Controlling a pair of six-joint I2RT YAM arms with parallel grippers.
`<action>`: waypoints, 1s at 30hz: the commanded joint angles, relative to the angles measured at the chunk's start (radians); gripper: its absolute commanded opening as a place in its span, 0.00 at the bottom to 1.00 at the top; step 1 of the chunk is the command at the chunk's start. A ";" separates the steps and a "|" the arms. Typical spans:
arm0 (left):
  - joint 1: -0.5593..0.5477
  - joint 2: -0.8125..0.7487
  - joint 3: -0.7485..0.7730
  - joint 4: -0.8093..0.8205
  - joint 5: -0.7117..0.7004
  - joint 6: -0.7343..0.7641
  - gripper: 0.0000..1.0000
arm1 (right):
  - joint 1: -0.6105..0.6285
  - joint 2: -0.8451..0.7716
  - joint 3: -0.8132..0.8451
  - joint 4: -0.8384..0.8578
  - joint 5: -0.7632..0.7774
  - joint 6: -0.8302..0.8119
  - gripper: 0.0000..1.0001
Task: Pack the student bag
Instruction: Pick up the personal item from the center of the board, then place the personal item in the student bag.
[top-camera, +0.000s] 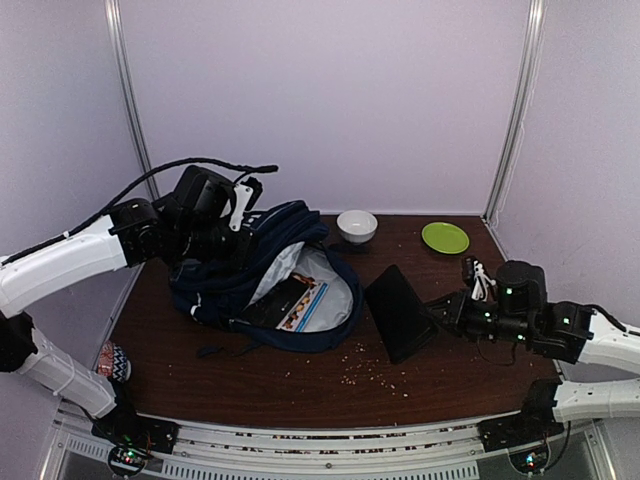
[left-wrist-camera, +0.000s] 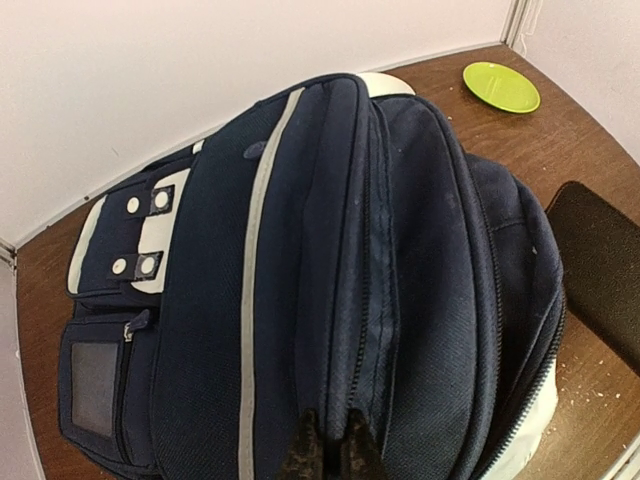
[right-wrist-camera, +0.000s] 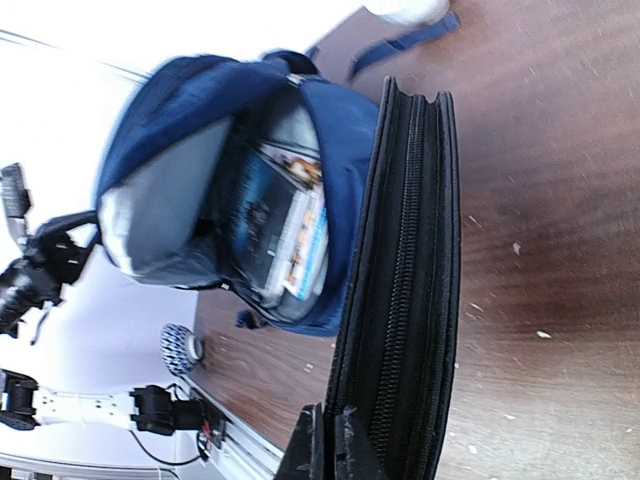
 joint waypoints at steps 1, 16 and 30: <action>0.009 -0.007 0.068 0.130 -0.044 -0.019 0.00 | 0.048 -0.047 0.105 0.053 0.105 -0.021 0.00; 0.013 -0.042 0.080 0.160 0.010 -0.010 0.00 | 0.124 0.164 0.224 0.183 -0.003 -0.036 0.00; 0.013 -0.099 0.032 0.178 0.142 0.004 0.00 | 0.136 0.510 0.343 0.474 -0.080 0.005 0.00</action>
